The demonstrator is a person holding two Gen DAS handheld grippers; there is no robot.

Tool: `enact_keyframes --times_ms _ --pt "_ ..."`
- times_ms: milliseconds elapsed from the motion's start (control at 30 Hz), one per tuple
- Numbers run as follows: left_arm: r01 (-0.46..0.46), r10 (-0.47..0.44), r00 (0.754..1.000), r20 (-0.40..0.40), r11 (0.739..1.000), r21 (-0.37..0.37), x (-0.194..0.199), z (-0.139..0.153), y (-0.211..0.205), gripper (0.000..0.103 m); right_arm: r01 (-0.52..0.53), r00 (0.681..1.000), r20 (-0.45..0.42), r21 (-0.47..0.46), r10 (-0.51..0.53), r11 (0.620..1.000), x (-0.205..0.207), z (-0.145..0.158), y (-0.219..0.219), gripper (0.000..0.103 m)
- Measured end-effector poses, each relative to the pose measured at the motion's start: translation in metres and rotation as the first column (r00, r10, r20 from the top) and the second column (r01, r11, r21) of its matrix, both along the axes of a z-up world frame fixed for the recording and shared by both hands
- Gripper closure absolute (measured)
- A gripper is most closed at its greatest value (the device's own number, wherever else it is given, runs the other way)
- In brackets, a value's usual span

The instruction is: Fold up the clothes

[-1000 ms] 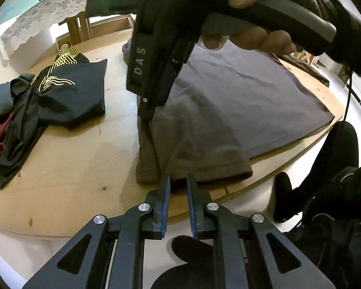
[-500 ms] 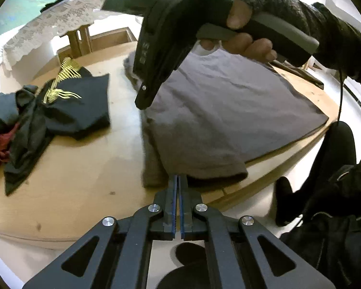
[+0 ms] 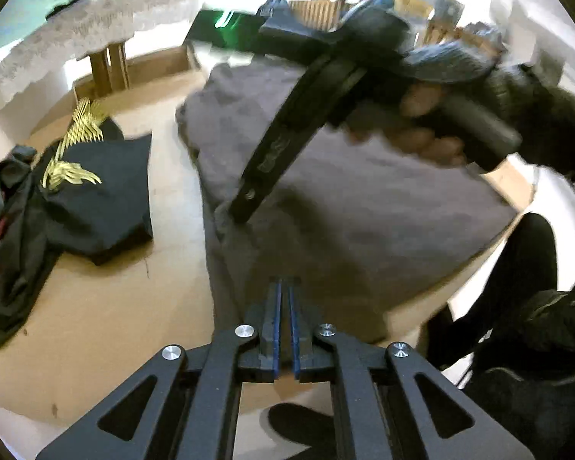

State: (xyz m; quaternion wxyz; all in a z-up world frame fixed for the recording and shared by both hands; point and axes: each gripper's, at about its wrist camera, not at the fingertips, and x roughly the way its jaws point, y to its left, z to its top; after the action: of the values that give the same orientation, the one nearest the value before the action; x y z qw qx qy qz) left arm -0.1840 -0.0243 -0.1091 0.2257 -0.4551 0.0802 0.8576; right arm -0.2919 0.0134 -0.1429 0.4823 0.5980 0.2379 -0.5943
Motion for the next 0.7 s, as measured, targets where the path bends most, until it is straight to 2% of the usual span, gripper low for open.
enact_keyframes --times_ms 67,167,200,267,333,367,433,533,700 --pt "-0.019 0.022 0.999 0.041 0.998 -0.064 -0.004 -0.018 -0.004 0.096 0.016 1.0 0.012 -0.016 -0.016 1.0 -0.012 0.007 0.015 0.081" --pt "-0.039 0.04 0.999 0.027 0.998 -0.04 -0.006 -0.002 -0.011 0.095 0.078 0.995 -0.056 -0.083 -0.083 0.993 -0.045 0.031 0.044 0.081" --pt "-0.045 0.046 0.999 0.022 0.998 -0.032 -0.006 0.003 -0.013 0.096 0.126 0.985 -0.106 -0.105 -0.137 0.986 -0.063 0.04 0.054 0.081" --pt "-0.036 0.036 0.999 0.003 0.999 -0.024 -0.012 0.016 -0.011 0.096 0.249 0.952 -0.143 -0.159 -0.271 0.956 -0.109 0.053 0.075 0.081" --pt "0.009 -0.01 1.0 -0.023 0.999 -0.046 -0.035 0.027 0.004 0.094 0.377 0.909 -0.109 -0.197 -0.402 0.905 -0.162 0.059 0.091 0.081" --pt "0.031 -0.033 0.999 -0.035 0.998 -0.057 -0.046 0.032 0.011 0.093 0.42 0.892 -0.09 -0.202 -0.444 0.885 -0.185 0.059 0.096 0.074" --pt "0.027 -0.03 0.998 -0.05 0.998 -0.053 -0.089 0.036 0.018 0.093 0.471 0.867 -0.074 -0.2 -0.492 0.859 -0.221 0.056 0.097 0.069" --pt "0.021 -0.025 0.997 -0.071 0.999 -0.049 -0.152 0.041 0.028 0.093 0.503 0.845 -0.072 -0.225 -0.529 0.834 -0.263 0.056 0.09 0.069" --pt "-0.01 0.007 0.999 -0.044 0.998 -0.057 -0.248 0.02 0.035 0.093 0.511 0.852 0.008 -0.235 -0.524 0.827 -0.311 0.043 0.049 0.069"
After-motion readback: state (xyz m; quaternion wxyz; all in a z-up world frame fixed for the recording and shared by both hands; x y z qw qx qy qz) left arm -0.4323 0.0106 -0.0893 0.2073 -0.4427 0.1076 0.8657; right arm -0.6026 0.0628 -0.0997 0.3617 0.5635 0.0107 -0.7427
